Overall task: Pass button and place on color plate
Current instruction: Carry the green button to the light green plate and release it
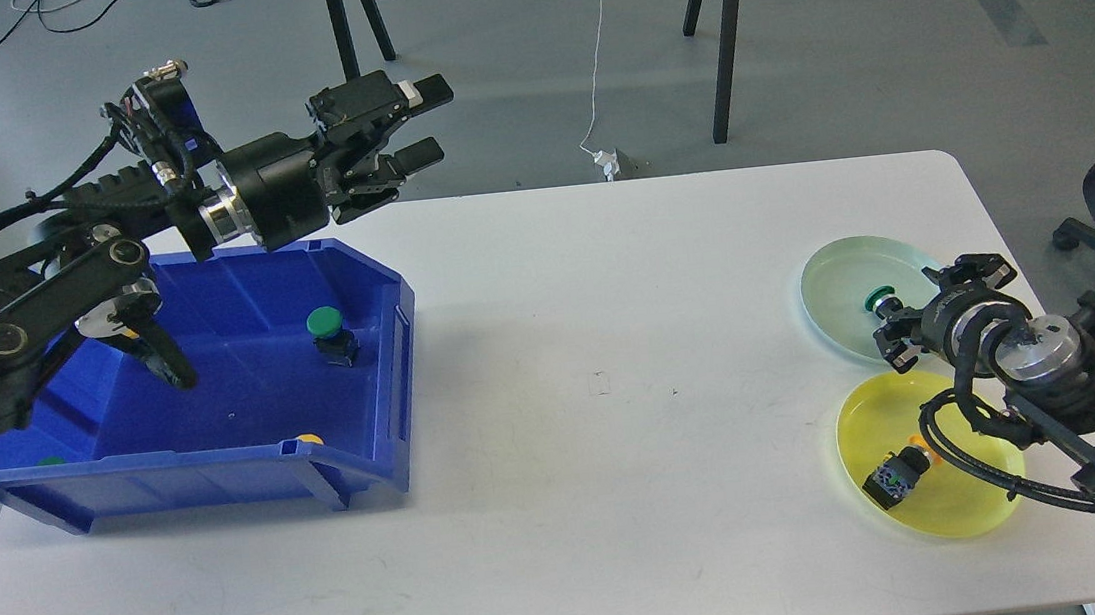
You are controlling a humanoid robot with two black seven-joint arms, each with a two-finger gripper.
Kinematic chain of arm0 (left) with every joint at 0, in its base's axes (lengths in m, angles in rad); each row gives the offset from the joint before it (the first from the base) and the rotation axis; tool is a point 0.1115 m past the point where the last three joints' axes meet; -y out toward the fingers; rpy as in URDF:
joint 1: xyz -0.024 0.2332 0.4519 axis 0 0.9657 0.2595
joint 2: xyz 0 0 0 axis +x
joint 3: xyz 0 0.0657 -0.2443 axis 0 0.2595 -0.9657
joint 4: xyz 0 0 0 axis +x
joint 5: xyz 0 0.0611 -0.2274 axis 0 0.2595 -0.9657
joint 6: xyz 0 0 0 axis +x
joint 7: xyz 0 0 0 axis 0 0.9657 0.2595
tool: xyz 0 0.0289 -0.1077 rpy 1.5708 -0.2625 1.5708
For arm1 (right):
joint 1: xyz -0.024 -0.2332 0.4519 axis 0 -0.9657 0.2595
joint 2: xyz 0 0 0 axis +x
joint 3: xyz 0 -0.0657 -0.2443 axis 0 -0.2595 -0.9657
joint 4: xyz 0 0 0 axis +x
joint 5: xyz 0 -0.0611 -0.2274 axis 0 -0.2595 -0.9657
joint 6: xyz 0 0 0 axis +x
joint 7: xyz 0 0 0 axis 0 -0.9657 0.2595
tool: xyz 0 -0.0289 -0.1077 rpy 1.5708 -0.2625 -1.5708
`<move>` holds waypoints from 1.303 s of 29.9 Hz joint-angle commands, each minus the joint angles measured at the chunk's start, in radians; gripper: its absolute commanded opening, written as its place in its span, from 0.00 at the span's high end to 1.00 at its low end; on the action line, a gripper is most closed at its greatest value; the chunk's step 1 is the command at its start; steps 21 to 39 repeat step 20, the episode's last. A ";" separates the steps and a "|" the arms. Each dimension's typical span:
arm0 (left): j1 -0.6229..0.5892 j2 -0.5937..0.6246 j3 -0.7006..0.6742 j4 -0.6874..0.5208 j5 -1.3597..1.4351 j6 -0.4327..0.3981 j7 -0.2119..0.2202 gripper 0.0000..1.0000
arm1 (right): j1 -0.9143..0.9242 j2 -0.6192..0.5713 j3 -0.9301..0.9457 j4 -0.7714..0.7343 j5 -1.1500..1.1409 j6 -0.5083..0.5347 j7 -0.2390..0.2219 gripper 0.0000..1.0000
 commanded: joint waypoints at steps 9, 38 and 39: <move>0.003 0.031 0.004 0.030 -0.173 0.000 0.000 0.11 | 0.084 -0.159 0.000 0.050 -0.353 0.845 -0.044 0.00; 0.072 0.100 -0.058 0.053 -0.337 0.000 0.000 0.06 | 0.281 -0.198 -0.113 -0.048 -0.178 0.956 -0.015 0.00; 0.072 0.100 -0.058 0.053 -0.337 0.000 0.000 0.06 | 0.281 -0.198 -0.113 -0.048 -0.178 0.956 -0.015 0.00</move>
